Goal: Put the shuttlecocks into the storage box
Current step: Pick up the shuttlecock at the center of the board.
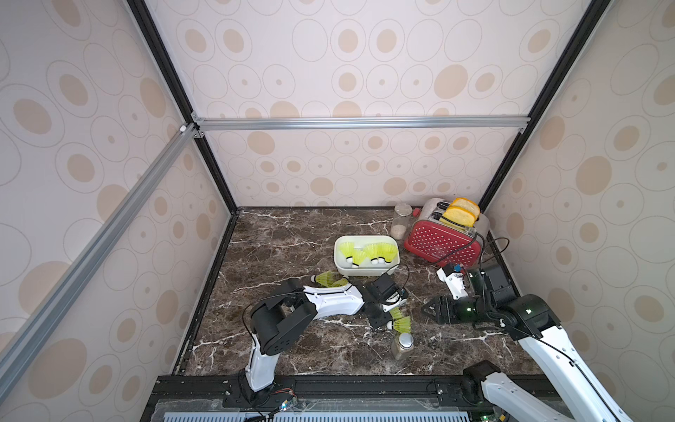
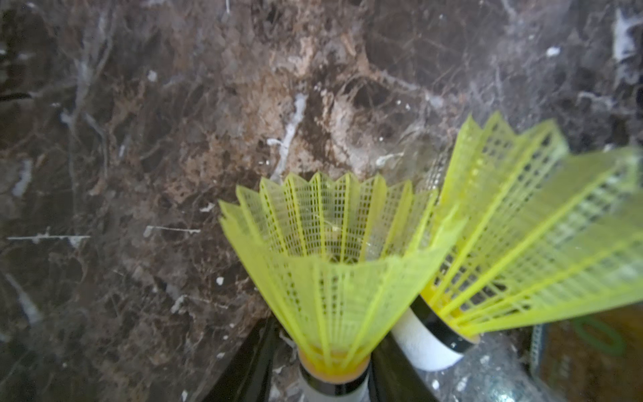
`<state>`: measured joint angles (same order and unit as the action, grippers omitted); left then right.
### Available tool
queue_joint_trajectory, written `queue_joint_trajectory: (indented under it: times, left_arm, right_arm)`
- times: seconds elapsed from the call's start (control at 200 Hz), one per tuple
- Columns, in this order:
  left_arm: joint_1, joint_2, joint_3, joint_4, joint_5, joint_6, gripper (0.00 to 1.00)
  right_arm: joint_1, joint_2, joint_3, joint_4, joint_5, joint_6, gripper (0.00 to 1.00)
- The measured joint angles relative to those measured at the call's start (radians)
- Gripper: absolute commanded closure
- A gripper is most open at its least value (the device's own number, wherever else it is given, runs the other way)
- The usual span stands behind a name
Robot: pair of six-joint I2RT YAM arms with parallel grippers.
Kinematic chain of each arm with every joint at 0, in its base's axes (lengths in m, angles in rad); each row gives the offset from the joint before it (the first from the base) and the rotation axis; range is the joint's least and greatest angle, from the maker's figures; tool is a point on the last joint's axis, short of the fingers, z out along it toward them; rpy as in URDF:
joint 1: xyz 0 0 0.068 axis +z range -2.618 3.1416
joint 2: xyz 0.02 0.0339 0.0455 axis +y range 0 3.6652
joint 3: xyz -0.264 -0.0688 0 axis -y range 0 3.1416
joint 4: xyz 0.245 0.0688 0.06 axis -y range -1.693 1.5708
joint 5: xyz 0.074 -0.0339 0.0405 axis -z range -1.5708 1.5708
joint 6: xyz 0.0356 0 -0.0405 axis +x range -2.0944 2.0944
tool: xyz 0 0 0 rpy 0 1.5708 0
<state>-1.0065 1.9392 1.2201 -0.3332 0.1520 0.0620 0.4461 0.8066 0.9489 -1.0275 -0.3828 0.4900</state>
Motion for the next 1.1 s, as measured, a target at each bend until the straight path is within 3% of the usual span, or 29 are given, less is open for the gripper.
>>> queue_joint_trajectory:
  times: [0.431,0.766,1.102]
  left_arm:
    - [0.0,0.008,0.0,0.035,0.0,-0.021,0.8]
    - [0.0,-0.009,-0.011,0.042,-0.002,-0.068,0.81]
    - [0.013,-0.148,0.001,0.023,-0.024,-0.177,0.81]
  right_arm:
    - [-0.002,0.002,0.0,-0.002,0.0,0.0,0.38]
    - [-0.005,0.025,0.003,0.005,0.003,0.0,0.38]
    - [-0.022,0.117,0.12,0.056,0.003,-0.002,0.38]
